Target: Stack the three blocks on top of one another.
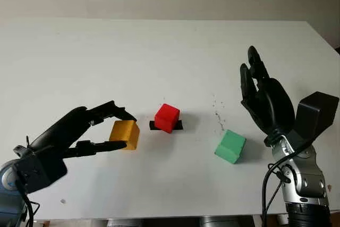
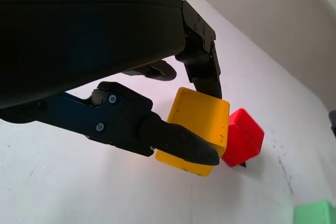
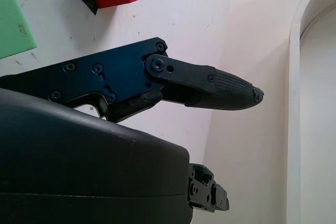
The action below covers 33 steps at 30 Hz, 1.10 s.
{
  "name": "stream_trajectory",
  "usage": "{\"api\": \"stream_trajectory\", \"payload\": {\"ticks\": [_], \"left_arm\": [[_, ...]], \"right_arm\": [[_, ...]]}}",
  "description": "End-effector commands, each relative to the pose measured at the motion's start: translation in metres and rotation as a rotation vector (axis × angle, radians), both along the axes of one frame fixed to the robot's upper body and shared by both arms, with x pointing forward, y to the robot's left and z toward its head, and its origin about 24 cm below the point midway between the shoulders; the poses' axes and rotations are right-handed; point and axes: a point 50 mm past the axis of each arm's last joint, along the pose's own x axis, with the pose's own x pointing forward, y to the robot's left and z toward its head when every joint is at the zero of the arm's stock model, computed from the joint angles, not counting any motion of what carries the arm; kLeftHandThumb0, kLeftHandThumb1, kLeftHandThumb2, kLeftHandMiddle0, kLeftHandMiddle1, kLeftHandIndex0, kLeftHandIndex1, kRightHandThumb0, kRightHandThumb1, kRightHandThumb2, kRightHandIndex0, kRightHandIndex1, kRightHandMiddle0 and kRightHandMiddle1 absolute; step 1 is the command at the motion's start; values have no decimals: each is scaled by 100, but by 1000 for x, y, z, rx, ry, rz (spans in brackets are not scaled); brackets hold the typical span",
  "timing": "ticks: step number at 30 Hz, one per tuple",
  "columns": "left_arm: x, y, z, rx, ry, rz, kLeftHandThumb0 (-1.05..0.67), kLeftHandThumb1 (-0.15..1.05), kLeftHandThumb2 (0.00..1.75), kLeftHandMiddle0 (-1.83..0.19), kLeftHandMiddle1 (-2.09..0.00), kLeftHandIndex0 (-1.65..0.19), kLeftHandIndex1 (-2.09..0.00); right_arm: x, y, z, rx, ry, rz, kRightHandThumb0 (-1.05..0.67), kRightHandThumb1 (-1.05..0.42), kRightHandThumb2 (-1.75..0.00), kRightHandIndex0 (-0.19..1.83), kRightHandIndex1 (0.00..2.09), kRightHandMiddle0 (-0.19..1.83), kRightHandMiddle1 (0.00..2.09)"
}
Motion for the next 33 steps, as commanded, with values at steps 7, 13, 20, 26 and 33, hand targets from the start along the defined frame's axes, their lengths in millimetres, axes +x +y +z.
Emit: {"api": "stream_trajectory", "payload": {"ticks": [7,13,20,26,33], "left_arm": [[2,2,15,11,-102,5,-38,105,11,-40,-5,-32,-108],[6,-2,36,8,-215,13,-37,105,10,-38,-5,-29,-116],[24,-17,62,62,-323,-34,-42,105,11,-38,-5,-31,-121],[52,-43,77,91,-268,-116,-43,105,11,-36,-4,-28,-132],[75,-73,77,132,-202,-192,-43,104,9,-36,-5,-28,-142]], "right_arm": [[-2,-1,5,-26,-15,-2,-69,-105,-61,-19,0,-19,0],[-1,0,5,-30,-18,-2,-69,-105,-60,-19,0,-19,0],[1,-1,6,-32,-18,7,-68,-105,-60,-19,0,-19,0],[2,0,7,-37,-15,10,-65,-105,-61,-19,0,-19,0],[0,0,8,-42,-11,-1,-65,-105,-62,-19,0,-19,0]]}}
